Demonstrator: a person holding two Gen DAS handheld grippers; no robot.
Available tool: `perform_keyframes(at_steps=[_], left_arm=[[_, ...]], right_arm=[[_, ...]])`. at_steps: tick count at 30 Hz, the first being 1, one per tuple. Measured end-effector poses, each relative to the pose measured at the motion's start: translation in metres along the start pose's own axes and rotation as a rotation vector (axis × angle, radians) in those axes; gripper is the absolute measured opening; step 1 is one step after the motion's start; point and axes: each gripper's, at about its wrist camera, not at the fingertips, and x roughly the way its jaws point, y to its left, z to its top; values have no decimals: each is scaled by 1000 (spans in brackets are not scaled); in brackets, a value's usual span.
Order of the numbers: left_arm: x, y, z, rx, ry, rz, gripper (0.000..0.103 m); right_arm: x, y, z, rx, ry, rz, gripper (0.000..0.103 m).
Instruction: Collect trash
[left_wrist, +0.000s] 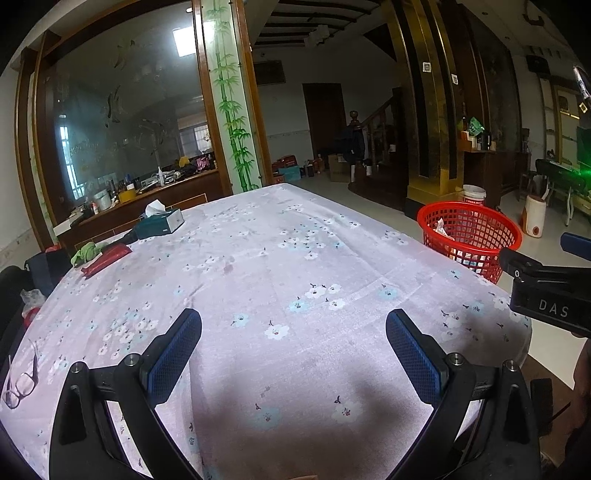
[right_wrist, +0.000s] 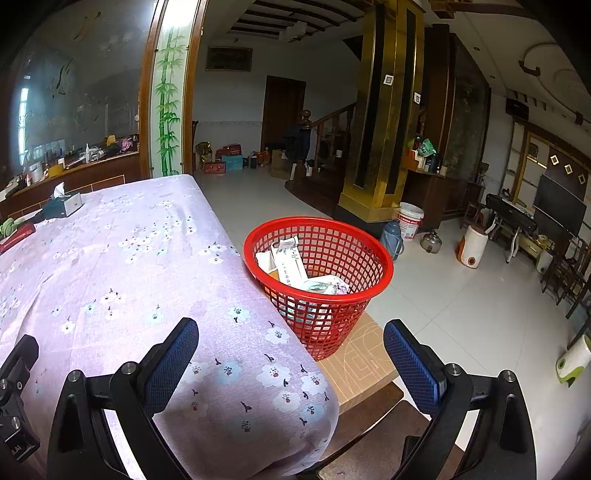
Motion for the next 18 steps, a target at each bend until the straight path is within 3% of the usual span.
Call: perform_keyframes(at_steps=[18], left_arm=[[3,5,-3,-19,16,-32,99]], right_arm=[[-1,1,-1,0,0,1,101]])
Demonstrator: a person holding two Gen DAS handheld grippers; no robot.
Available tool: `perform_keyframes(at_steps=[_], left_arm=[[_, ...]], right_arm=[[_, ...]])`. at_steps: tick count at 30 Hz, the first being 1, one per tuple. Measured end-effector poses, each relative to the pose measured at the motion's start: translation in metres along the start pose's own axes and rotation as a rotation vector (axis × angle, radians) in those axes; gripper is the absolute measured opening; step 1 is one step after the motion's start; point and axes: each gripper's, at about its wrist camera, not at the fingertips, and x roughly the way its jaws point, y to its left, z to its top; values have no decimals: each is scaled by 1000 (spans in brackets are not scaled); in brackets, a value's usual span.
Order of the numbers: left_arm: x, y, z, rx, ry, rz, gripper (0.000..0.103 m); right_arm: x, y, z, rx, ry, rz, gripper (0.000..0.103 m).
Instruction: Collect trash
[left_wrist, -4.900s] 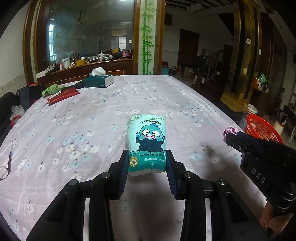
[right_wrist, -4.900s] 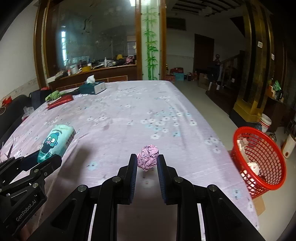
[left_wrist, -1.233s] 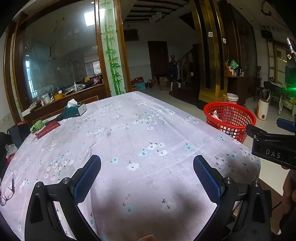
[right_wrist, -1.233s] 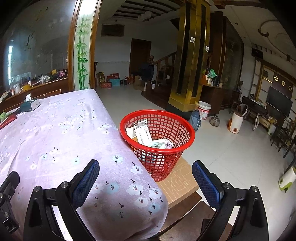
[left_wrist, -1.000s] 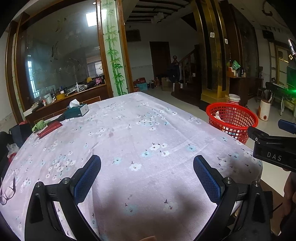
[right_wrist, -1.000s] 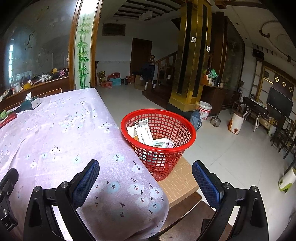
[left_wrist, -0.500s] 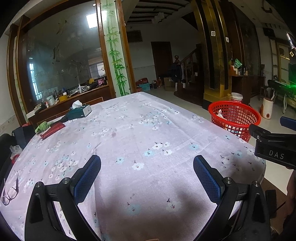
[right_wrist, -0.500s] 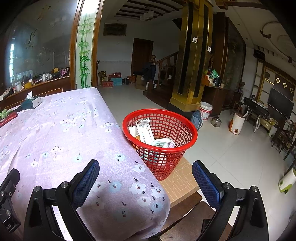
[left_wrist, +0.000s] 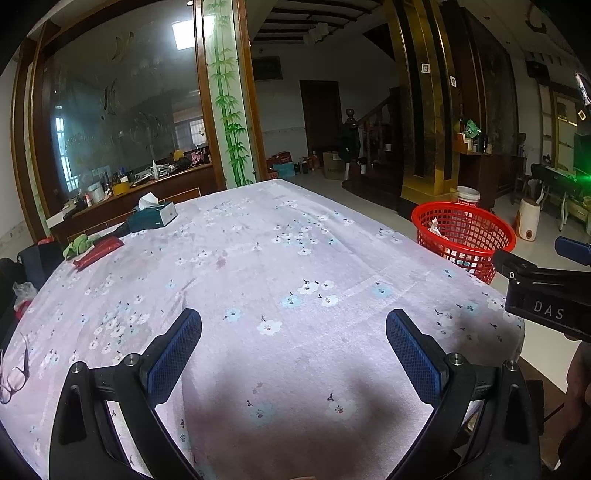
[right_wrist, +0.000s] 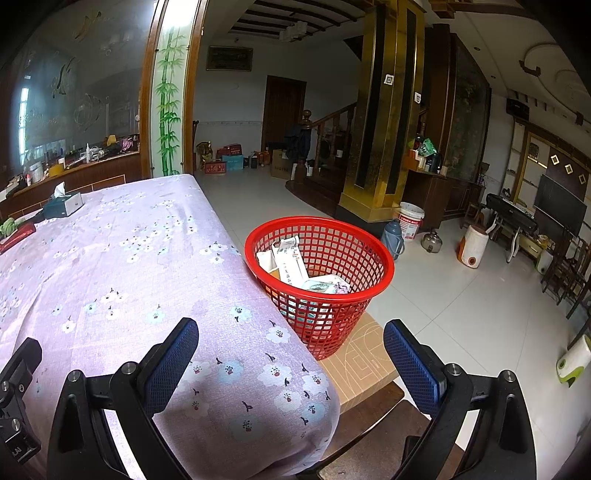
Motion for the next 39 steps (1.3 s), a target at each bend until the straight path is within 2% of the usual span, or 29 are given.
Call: perform_keyframes(at_steps=[39], left_arm=[[3,8,-1,-35,14,1,99]], right_arm=[[7,11,-2,-19,0,22,102]])
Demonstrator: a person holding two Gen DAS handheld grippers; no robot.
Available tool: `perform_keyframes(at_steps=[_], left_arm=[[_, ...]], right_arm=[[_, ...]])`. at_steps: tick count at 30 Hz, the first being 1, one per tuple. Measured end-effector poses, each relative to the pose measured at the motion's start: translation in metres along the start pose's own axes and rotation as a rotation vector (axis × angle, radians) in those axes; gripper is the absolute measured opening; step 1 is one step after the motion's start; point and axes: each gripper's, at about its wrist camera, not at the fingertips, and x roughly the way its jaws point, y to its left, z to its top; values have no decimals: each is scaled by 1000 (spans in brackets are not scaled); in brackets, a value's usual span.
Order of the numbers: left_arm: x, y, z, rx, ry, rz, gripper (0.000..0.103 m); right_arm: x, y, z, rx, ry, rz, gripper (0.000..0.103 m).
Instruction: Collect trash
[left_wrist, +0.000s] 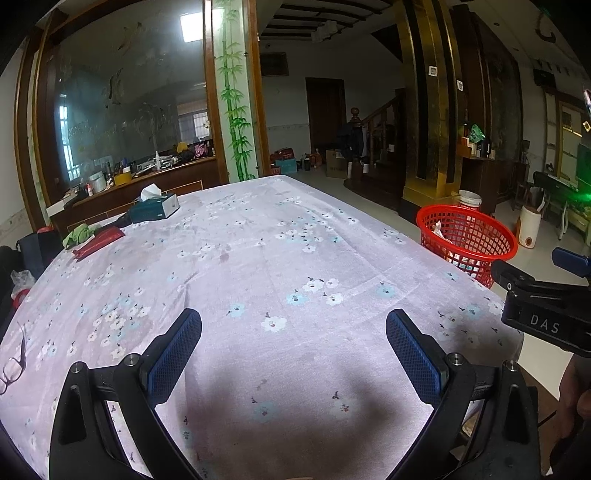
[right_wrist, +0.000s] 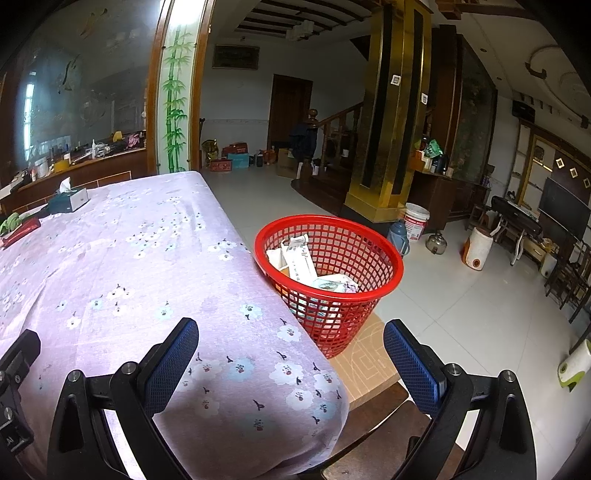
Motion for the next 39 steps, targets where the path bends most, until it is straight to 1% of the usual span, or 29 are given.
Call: perform_keyframes(at_steps=[4,6,8,10,13,14,16,17,19,22,26,28,31,35,39], left_arm=[[0,17,2,-44,16,8,99],[-2,32,3,-70,28,28,99],[-1,52,2,-110,53,60,99],[0,75,0,-149,82,106,99],[7,112,-5,-222,155,168,99],[9,124,-8,-247,175,182,99],[13,152,-14,-305,212,226,99],[17,168,-18,-333,243,238,99],[24,187,-25,-371,292,223,99],[37,218,-35,-437,366,196,99],[49,235,-43,-444,418,196,99],[52,237,-44,-450,434,182,99],[59,239,-46,-440,451,181,99],[67,241,-48,-443,475,165,99],[75,241,-47,-403,481,168,99]], right_arm=[[3,10,7,-20,7,42,102],[4,20,11,-30,20,89,102],[9,39,16,-63,53,153,102],[15,63,21,-86,90,231,102],[26,97,25,-119,155,326,102],[30,111,26,-126,180,355,102],[34,139,26,-158,193,389,102],[38,156,25,-190,215,410,101],[50,184,21,-209,289,464,101],[66,214,15,-221,357,473,101],[77,235,13,-234,373,444,101],[84,243,12,-240,393,431,101],[91,249,14,-237,396,395,101],[103,254,20,-236,417,370,101],[109,258,21,-245,432,356,102]])
